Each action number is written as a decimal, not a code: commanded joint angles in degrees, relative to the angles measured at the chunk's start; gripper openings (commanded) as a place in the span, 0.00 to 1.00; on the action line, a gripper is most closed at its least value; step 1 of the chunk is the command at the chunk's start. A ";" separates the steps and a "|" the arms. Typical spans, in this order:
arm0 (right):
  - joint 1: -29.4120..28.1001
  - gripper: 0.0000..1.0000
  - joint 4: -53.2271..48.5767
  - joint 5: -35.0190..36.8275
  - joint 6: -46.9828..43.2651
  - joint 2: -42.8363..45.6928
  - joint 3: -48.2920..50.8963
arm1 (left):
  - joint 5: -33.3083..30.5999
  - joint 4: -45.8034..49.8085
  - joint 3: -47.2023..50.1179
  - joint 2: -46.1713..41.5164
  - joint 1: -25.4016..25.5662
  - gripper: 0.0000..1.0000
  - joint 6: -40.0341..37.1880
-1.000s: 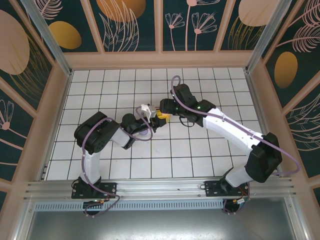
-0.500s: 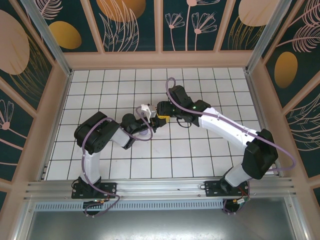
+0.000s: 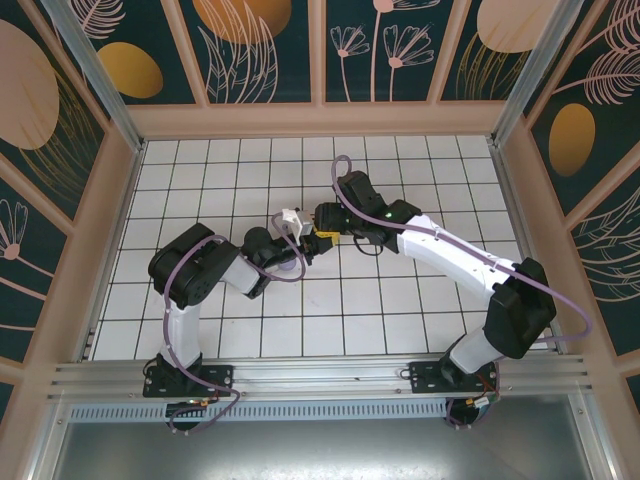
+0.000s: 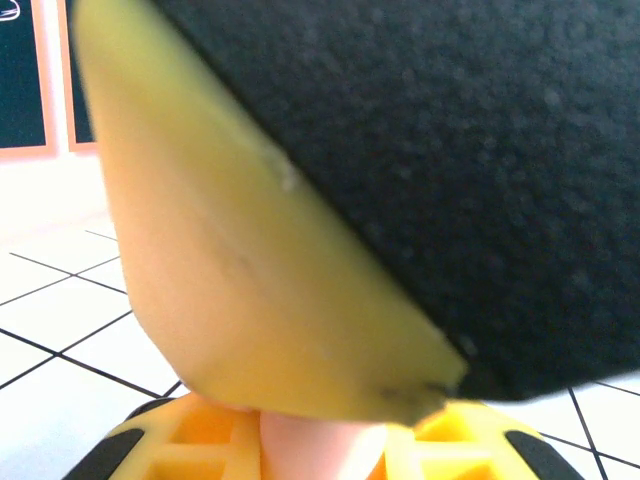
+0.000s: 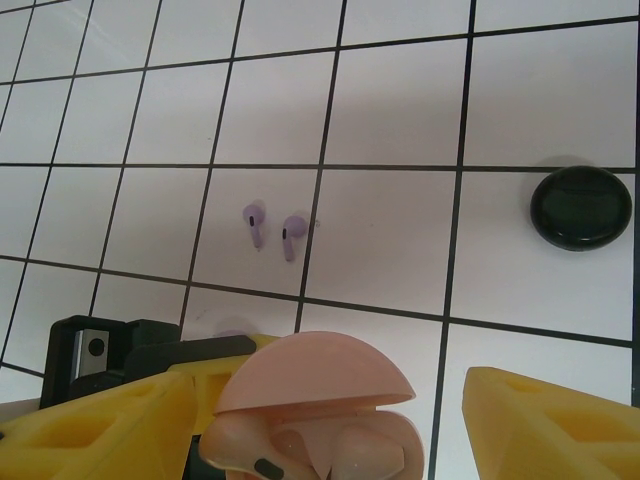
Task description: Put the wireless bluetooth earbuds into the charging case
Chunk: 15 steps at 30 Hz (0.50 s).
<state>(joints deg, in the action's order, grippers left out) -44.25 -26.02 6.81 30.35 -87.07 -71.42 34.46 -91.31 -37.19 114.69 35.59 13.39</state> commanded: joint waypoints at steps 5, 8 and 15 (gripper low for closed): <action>0.49 0.71 -1.73 1.67 -0.03 2.14 1.01 | 0.65 -12.65 -1.04 -1.15 0.08 0.00 0.29; 0.57 0.71 -1.83 1.72 0.23 2.77 1.60 | 0.65 -12.54 -1.04 -1.15 0.03 0.00 0.31; 0.60 0.71 -1.47 0.93 0.59 4.09 2.41 | 0.65 -12.55 -1.12 -1.13 0.08 0.00 0.34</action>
<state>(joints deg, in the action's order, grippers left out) -43.92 -26.04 7.51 30.41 -85.06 -69.89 34.46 -91.33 -37.21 114.69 35.64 13.41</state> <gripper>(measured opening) 0.707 0.235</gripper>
